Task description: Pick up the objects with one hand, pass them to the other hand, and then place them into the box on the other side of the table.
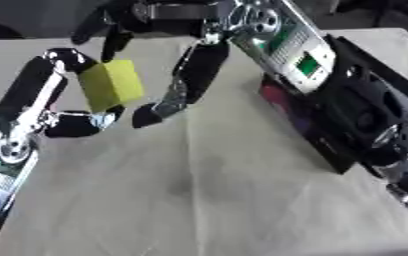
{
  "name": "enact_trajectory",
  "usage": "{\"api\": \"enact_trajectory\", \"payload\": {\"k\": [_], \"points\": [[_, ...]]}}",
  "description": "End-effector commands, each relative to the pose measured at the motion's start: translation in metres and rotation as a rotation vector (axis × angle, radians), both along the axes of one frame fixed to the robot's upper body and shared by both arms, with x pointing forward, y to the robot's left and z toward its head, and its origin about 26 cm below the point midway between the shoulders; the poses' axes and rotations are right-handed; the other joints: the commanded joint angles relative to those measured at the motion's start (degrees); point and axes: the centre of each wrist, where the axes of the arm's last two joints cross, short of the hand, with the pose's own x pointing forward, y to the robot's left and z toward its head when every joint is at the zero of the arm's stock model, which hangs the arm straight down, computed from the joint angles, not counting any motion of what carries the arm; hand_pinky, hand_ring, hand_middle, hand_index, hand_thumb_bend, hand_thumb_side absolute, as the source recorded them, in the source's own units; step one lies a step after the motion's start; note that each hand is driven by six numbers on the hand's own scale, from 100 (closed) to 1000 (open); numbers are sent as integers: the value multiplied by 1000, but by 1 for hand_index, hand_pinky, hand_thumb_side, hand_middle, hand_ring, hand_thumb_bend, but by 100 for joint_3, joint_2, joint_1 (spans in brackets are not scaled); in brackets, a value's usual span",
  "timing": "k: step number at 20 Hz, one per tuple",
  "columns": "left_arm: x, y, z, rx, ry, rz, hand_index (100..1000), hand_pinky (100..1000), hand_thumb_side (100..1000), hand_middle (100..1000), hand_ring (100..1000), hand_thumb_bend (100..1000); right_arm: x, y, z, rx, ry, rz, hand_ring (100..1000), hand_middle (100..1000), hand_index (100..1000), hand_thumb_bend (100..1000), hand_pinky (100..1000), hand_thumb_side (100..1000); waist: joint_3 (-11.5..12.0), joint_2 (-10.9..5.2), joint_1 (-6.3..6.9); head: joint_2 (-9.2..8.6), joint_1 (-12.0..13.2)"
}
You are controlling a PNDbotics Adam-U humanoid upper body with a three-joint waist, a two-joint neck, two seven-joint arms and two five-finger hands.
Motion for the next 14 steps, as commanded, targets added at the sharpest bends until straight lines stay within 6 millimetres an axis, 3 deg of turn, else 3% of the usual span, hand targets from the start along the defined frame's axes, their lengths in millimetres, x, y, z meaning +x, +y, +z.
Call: {"api": "enact_trajectory", "payload": {"k": [1,14], "points": [[-6,-3,11,-18,-28,-21,414,778,118,541,611,100,1,2,6,13,-69,-9,808,908,910,499,867,242,12,-160,-49,-8,-34],[-20,-7,23,-89,-48,-46,410,774,128,532,599,100,11,7,-8,-13,-100,-16,812,907,910,501,869,251,37,-147,-41,-8,-88]]}}
